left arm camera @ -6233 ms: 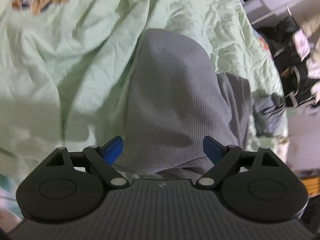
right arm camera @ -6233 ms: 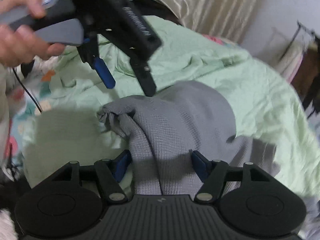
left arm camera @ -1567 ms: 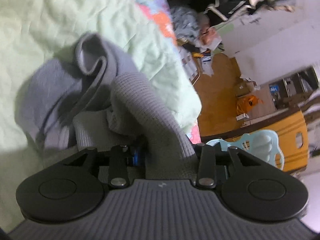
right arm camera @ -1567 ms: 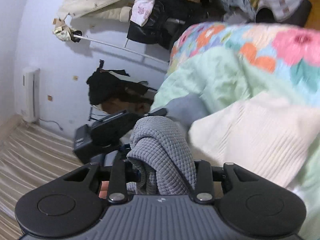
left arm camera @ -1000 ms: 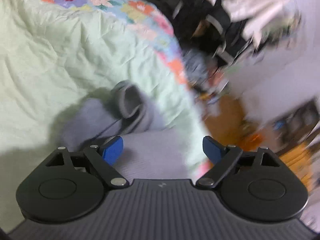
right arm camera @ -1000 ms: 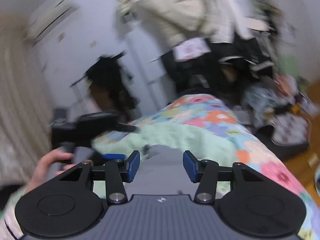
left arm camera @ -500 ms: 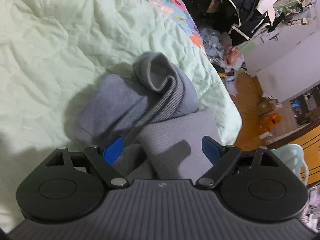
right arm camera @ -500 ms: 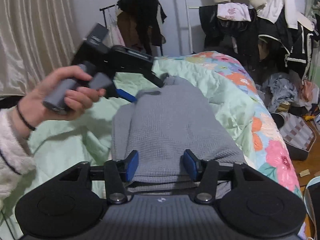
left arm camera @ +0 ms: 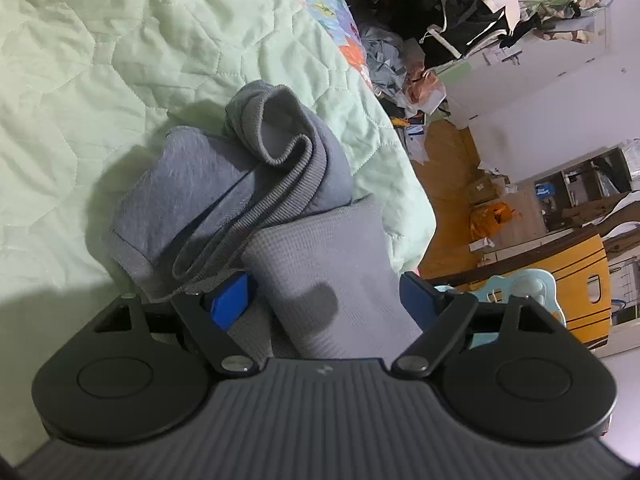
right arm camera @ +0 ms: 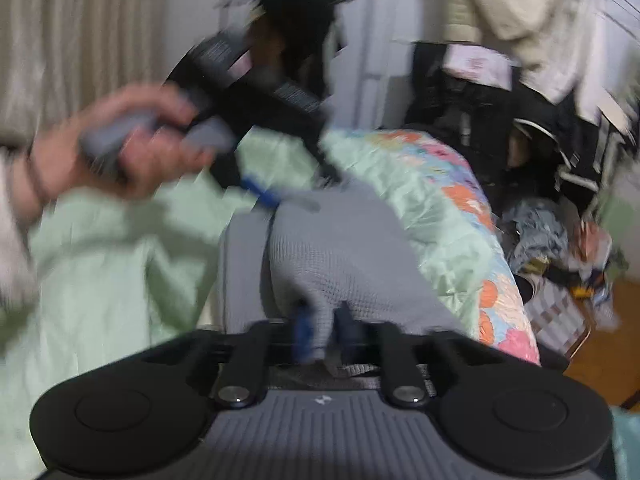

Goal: Fold large clothes

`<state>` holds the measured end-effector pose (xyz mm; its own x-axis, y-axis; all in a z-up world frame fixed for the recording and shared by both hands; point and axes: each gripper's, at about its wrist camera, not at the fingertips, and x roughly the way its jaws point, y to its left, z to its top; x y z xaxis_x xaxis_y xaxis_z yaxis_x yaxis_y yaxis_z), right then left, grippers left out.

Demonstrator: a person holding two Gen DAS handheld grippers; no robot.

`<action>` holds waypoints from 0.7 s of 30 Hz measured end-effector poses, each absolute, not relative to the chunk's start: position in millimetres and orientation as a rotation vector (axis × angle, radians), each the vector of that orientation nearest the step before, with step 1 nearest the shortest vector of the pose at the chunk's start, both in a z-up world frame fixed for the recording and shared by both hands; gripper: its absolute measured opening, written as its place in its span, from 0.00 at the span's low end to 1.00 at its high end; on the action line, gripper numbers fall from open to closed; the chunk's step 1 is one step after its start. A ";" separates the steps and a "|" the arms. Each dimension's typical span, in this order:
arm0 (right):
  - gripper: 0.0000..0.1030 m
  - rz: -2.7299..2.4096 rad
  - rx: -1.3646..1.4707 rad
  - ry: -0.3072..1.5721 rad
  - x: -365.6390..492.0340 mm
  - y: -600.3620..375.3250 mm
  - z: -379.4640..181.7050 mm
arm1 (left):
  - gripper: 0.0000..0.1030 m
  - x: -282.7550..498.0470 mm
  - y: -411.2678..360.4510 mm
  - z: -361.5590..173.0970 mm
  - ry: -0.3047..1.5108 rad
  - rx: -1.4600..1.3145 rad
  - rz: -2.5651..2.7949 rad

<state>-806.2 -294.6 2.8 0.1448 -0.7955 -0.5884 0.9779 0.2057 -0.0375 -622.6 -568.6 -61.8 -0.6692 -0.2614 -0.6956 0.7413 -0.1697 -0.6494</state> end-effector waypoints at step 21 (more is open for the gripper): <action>0.08 -1.363 0.481 0.381 -833.5 -288.0 -6.6 | 0.12 -639.2 -560.0 -41.8 1.384 0.519 -1.950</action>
<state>-833.5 -288.0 -6.6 0.1713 -0.8333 -0.5257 0.9851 0.1357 0.1059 -639.2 -560.0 -41.8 -0.6890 -0.2981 -0.6607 0.7220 -0.2028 -0.6615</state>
